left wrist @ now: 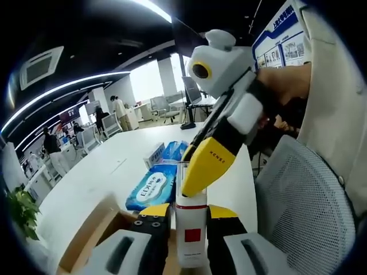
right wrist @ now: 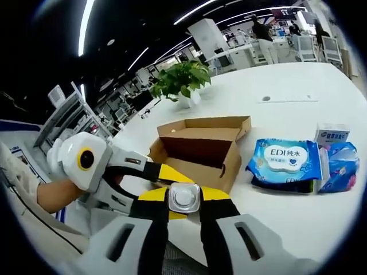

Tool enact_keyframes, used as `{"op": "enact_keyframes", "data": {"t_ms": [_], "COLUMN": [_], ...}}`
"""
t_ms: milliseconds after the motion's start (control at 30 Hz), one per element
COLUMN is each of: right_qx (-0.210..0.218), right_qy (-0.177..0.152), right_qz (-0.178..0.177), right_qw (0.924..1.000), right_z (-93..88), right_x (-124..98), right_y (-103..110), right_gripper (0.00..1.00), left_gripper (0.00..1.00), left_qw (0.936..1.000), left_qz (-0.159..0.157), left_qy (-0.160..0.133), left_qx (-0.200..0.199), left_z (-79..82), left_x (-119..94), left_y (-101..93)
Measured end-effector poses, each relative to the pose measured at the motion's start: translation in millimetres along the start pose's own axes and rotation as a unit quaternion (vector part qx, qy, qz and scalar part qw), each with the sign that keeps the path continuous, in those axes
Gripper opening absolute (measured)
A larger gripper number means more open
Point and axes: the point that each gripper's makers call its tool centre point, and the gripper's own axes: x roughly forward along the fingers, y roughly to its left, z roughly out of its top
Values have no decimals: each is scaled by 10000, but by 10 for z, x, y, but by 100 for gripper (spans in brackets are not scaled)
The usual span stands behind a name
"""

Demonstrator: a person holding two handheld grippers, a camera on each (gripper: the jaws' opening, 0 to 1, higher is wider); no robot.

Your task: Operate the shoe box by opening the lid, removing the specified soft item, and placing it in the target area until the item is outside and the box remains undamaged.

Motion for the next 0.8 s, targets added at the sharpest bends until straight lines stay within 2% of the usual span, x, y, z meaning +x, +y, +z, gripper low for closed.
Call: {"op": "enact_keyframes", "data": {"t_ms": [267, 433, 567, 633, 700, 800], "right_qx": [-344, -497, -776, -891, -1045, -1313], "right_qy": [76, 29, -4, -6, -3, -36], "right_qz": [54, 67, 121, 159, 207, 254], "right_qw": [9994, 9987, 9969, 9959, 9943, 9910], "right_z": [104, 203, 285, 330, 373, 472], "right_x": [-15, -37, -53, -61, -70, -88], "right_y": [-6, -47, -65, -77, -79, -95], "right_gripper": [17, 17, 17, 17, 17, 17], "left_gripper": [30, 33, 37, 41, 46, 49], "left_qw": [10000, 9999, 9990, 9980, 9977, 9972], "left_qz": [21, 58, 108, 127, 158, 237], "left_qy": [-15, 32, -31, 36, 89, 109], "left_qx": [14, -81, -442, -626, -654, -700], "left_z": [42, -3, -15, -51, -86, -123], "left_x": [-76, -140, -227, -271, -308, -394], "left_y": [94, 163, 230, 254, 275, 311]}}
